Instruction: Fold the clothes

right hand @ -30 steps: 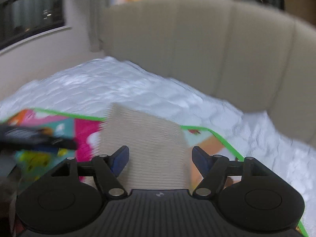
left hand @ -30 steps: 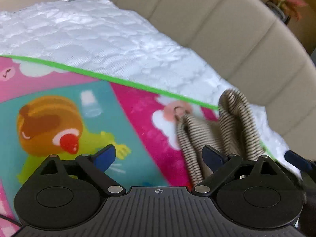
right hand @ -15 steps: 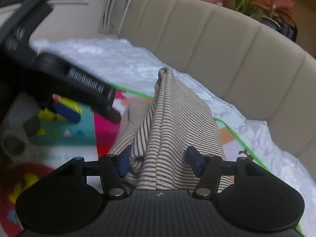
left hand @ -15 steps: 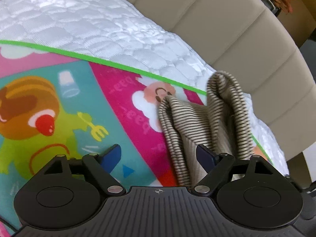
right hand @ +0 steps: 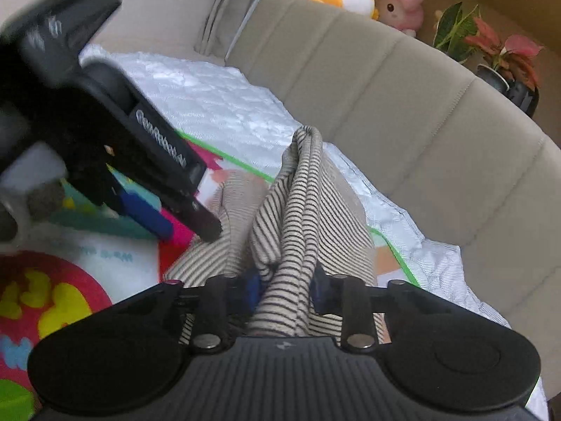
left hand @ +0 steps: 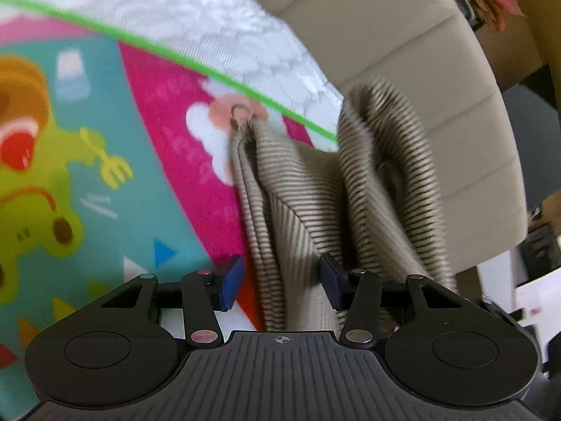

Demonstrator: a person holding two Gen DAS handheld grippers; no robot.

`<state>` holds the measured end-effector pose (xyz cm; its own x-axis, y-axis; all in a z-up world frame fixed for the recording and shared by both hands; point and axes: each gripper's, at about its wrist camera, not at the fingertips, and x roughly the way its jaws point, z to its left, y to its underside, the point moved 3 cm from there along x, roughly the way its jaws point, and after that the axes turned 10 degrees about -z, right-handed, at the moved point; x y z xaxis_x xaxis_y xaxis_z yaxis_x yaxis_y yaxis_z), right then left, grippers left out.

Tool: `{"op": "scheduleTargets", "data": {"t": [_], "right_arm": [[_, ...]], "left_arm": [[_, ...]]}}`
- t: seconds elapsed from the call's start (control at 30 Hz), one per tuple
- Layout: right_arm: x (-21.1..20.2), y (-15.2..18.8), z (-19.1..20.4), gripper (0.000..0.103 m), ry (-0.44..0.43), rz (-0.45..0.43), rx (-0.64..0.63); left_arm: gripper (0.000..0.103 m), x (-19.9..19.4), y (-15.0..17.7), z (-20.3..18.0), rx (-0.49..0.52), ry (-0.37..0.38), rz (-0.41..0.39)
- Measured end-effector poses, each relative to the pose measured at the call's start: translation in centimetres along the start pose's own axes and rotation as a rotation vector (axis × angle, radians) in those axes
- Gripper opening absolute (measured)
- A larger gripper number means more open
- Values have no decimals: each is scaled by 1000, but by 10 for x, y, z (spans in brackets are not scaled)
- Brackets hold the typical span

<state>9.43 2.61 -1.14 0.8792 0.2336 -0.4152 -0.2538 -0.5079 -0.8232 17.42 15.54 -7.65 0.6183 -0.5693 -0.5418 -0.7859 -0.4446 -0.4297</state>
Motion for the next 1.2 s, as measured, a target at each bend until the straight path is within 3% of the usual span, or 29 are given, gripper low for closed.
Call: {"op": "scheduleTargets", "data": {"t": [0.07, 0.17, 0.3, 0.4, 0.6, 0.7, 0.8, 0.87, 1.0, 1.2], "right_arm": [[-12, -13, 3, 23, -45, -30, 23], [-8, -11, 18, 23, -95, -17, 1], [5, 7, 35, 25, -111, 23, -51], [8, 16, 60, 29, -113, 12, -164], [17, 17, 73, 35, -98, 25, -201], [15, 13, 78, 39, -108, 29, -196], [2, 13, 66, 50, -137, 19, -156], [-11, 10, 51, 53, -179, 5, -99], [-39, 2, 20, 81, -171, -61, -25], [-50, 6, -16, 91, -91, -114, 119]], "left_arm": [[48, 2, -1, 6, -34, -1, 7], [50, -12, -16, 12, -59, -22, -51], [68, -46, -40, 16, -31, -97, -206], [75, -58, -46, 14, -52, -55, -265], [87, -51, -39, -15, 54, 39, -260], [85, -38, -32, -19, 131, -32, -218], [85, -24, -26, -12, 181, -118, -181], [86, -19, -27, -8, 171, -127, -174], [88, -11, -29, -6, 193, -142, -177], [92, -3, -33, -3, 191, -144, -172]]}}
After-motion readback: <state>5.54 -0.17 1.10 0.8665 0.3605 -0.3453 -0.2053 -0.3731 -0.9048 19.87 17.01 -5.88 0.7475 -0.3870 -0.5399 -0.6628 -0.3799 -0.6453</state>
